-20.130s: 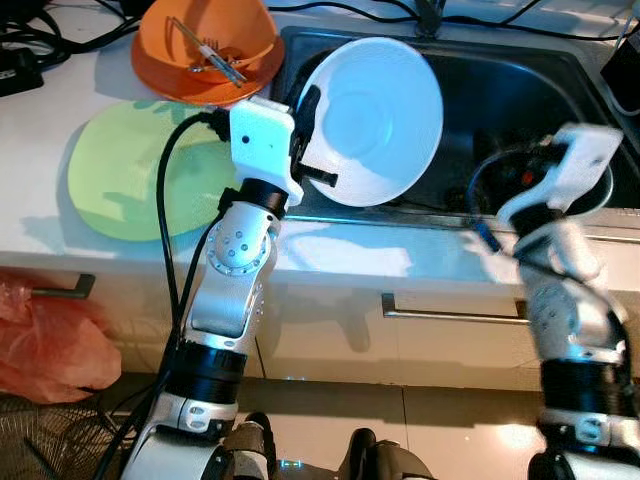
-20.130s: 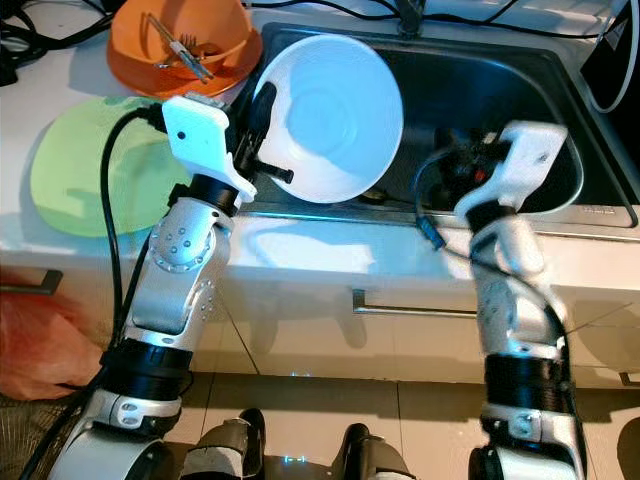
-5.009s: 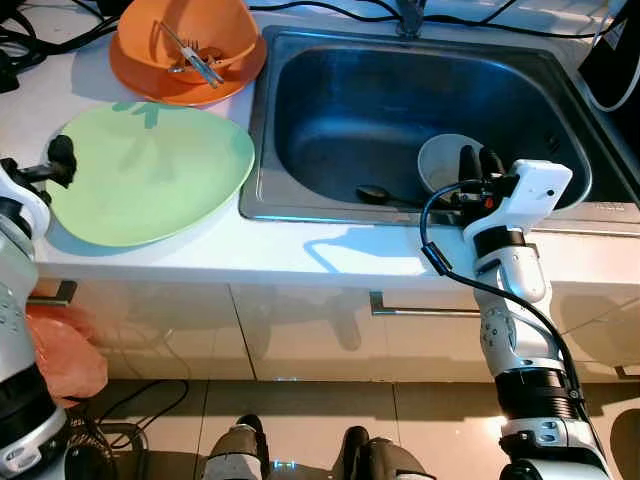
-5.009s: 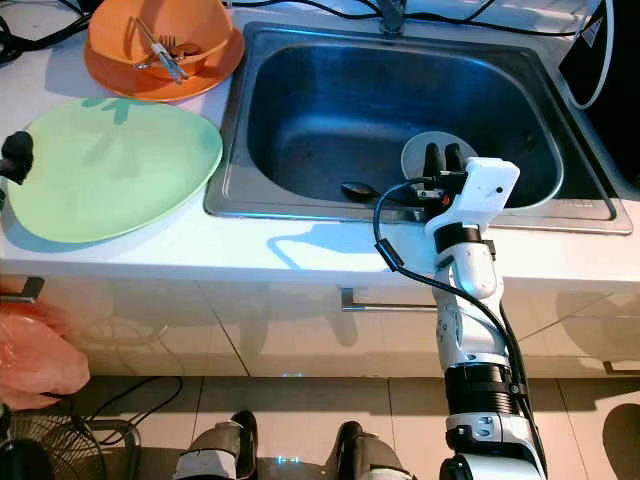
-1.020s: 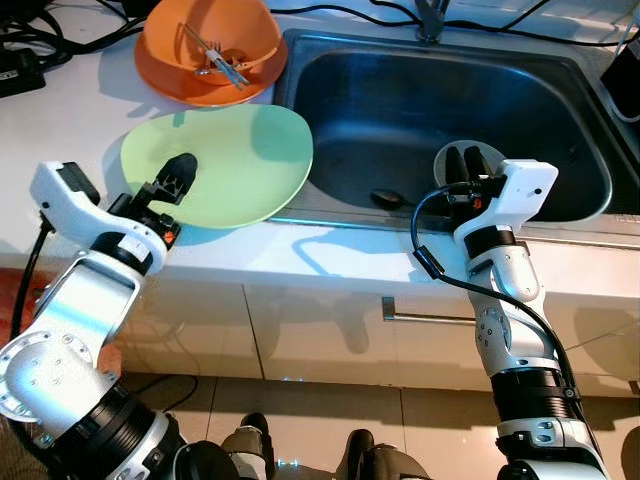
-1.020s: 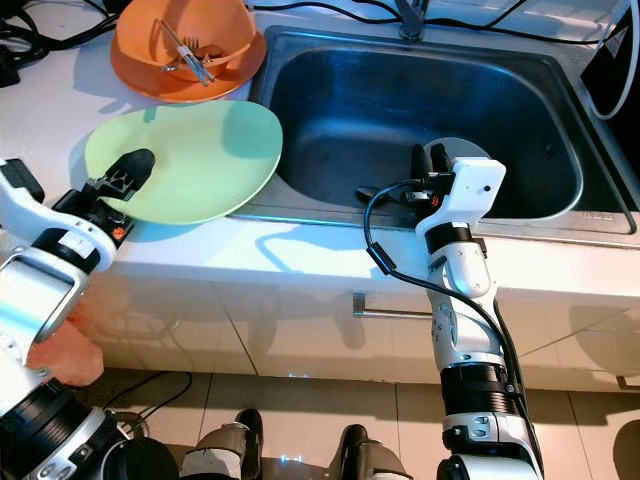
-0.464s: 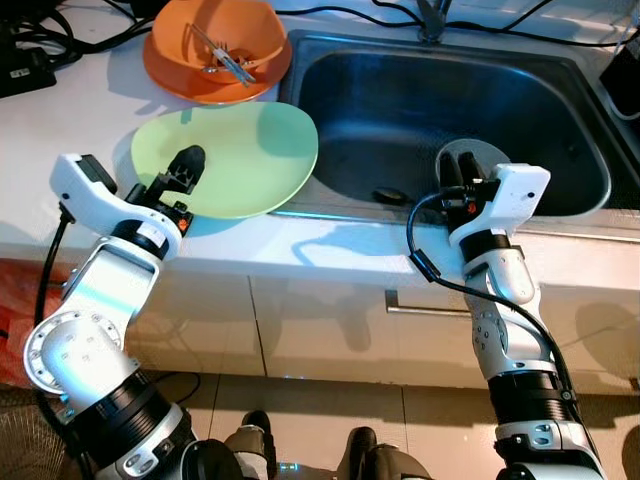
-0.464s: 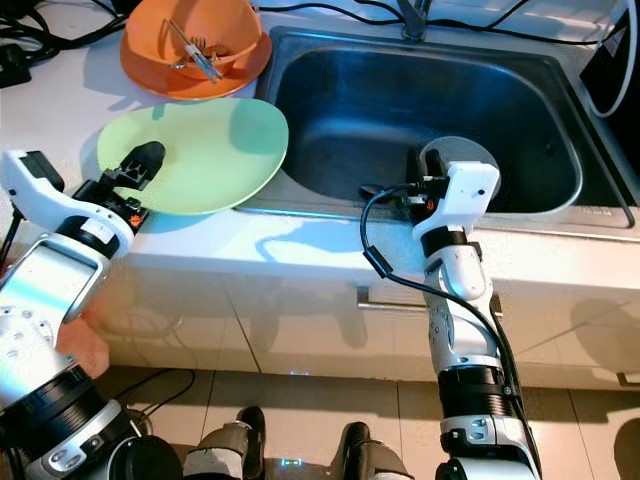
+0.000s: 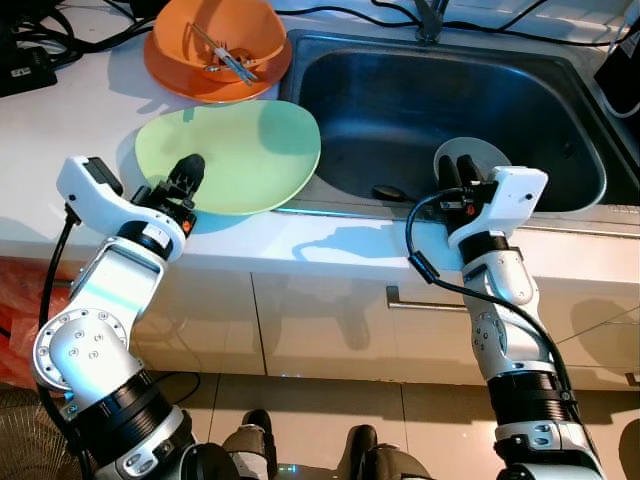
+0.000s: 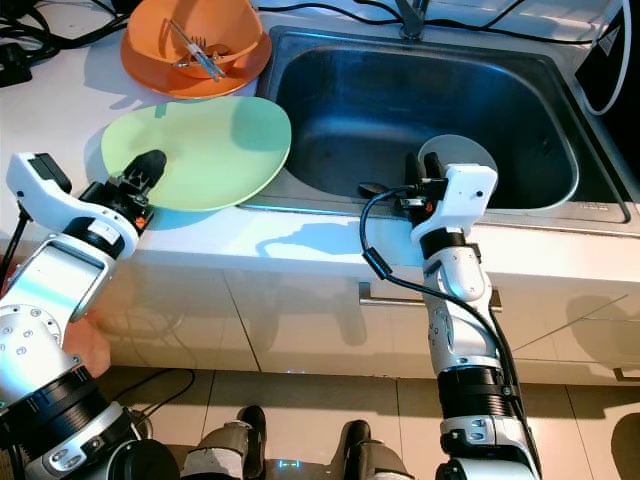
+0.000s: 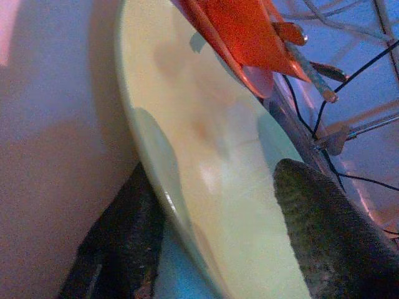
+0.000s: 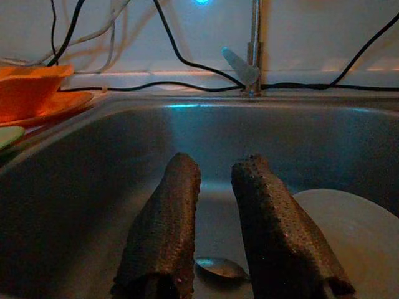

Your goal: Kitchen organization

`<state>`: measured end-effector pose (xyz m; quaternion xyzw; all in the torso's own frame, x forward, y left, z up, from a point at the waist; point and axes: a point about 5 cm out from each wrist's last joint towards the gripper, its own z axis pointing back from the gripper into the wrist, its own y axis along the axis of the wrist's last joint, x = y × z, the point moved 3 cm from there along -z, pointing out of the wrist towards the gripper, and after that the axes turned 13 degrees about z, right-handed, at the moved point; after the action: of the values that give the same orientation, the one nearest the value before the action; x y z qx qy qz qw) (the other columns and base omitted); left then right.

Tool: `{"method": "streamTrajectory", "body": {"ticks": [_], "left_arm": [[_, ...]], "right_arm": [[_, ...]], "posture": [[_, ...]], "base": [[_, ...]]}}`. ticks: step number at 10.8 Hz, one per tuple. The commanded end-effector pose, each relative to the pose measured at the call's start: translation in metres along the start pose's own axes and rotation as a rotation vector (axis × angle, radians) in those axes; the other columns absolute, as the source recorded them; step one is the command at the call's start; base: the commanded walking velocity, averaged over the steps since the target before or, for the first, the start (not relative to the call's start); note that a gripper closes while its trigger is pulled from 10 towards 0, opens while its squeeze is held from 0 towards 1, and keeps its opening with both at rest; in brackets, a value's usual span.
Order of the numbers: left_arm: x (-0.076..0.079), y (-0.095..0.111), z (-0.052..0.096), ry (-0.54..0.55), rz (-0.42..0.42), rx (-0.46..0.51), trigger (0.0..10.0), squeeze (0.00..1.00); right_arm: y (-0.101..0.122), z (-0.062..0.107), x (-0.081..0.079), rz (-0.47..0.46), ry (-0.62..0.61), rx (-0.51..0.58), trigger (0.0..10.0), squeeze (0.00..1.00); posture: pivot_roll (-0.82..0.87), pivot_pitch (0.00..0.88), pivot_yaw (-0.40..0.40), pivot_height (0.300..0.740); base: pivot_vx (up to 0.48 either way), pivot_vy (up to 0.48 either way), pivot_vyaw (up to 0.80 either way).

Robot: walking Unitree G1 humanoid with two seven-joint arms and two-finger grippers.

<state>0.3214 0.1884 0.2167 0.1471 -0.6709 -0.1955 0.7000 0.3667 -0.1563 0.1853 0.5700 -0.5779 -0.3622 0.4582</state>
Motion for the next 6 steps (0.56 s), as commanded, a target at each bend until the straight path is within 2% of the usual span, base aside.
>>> {"method": "streamTrajectory", "body": {"ticks": [1,3,6], "left_arm": [[-0.033,-0.030,-0.001,0.171,0.017,-0.137,0.0,0.00],[-0.014,-0.021,0.000,0.133,-0.033,-0.116,0.0,0.00],[-0.003,-0.016,0.001,0.115,-0.046,-0.100,0.0,0.00]], "right_arm": [[-0.006,0.002,-0.001,0.002,0.004,-0.031,10.0,0.00],[-0.008,0.003,-0.002,-0.001,0.002,-0.036,10.0,0.00],[-0.009,0.003,-0.002,-0.003,0.000,-0.038,10.0,0.00]], "posture": [[0.21,0.233,-0.062,0.740],[0.21,0.236,-0.058,0.740],[0.21,0.241,-0.056,0.740]], "base": [[0.000,0.000,0.00],[0.000,0.000,0.00],[0.000,0.000,0.00]]}}
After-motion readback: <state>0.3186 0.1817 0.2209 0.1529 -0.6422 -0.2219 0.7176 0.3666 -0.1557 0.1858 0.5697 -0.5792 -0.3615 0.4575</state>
